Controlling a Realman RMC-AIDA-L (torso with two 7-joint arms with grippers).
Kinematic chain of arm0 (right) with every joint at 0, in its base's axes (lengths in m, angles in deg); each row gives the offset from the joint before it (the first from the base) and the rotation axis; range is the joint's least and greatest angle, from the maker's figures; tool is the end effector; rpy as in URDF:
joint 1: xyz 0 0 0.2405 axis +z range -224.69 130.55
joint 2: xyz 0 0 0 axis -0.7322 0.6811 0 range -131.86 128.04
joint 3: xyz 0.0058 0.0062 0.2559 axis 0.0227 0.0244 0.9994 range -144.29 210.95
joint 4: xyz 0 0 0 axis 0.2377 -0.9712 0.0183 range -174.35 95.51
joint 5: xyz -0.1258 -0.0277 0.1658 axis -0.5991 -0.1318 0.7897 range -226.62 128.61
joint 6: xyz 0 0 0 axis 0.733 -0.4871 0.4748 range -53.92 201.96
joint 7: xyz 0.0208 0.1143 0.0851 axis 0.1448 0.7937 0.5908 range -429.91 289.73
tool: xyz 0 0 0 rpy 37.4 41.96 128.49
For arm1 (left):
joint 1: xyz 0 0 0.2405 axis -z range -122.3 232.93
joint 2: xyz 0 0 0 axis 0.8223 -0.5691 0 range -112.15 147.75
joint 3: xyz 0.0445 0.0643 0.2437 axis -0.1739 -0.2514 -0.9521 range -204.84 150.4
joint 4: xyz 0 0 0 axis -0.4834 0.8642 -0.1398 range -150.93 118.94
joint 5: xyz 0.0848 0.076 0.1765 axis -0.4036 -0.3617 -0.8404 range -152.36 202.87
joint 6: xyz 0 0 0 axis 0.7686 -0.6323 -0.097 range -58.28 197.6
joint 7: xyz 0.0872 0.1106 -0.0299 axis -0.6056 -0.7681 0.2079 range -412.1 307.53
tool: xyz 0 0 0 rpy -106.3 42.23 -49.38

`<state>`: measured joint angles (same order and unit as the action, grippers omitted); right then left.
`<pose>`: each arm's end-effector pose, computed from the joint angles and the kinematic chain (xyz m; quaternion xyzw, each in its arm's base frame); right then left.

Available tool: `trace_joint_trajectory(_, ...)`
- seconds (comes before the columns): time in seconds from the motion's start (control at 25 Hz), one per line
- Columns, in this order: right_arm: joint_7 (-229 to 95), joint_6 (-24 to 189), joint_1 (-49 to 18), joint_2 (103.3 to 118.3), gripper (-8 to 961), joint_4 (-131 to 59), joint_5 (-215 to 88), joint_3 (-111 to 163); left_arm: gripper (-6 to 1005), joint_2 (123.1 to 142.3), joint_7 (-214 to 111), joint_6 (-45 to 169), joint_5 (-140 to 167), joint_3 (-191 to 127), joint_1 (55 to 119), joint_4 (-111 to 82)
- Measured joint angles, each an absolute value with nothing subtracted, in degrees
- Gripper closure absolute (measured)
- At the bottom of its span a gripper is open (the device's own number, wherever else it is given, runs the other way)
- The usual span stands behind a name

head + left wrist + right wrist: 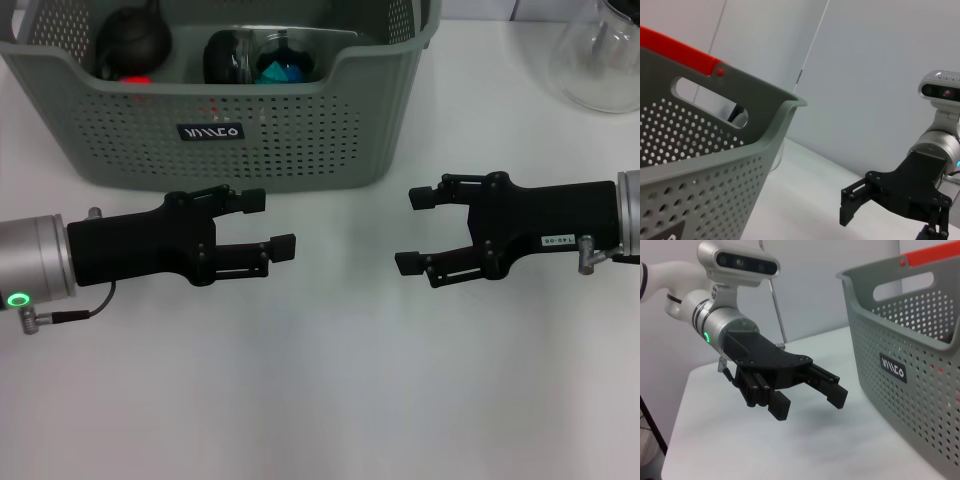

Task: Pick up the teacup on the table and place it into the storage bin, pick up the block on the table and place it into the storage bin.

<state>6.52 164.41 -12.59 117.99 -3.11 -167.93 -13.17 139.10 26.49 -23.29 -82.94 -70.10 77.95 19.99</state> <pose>0.2375 0.3278 -0.0305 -0.9702 0.1461 0.1876 0.0457 -0.2763 0.2847 -0.0190 -0.9112 -0.2661 -0.2983 0.0996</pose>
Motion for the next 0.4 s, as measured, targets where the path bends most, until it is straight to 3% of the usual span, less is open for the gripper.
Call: trace_joint_trajectory(0.4,7.0,163.3,-12.2,117.97,18,-3.1,-168.8,-13.3,139,139.18,26.4,-21.7,-83.0,-70.1,78.5,18.6)
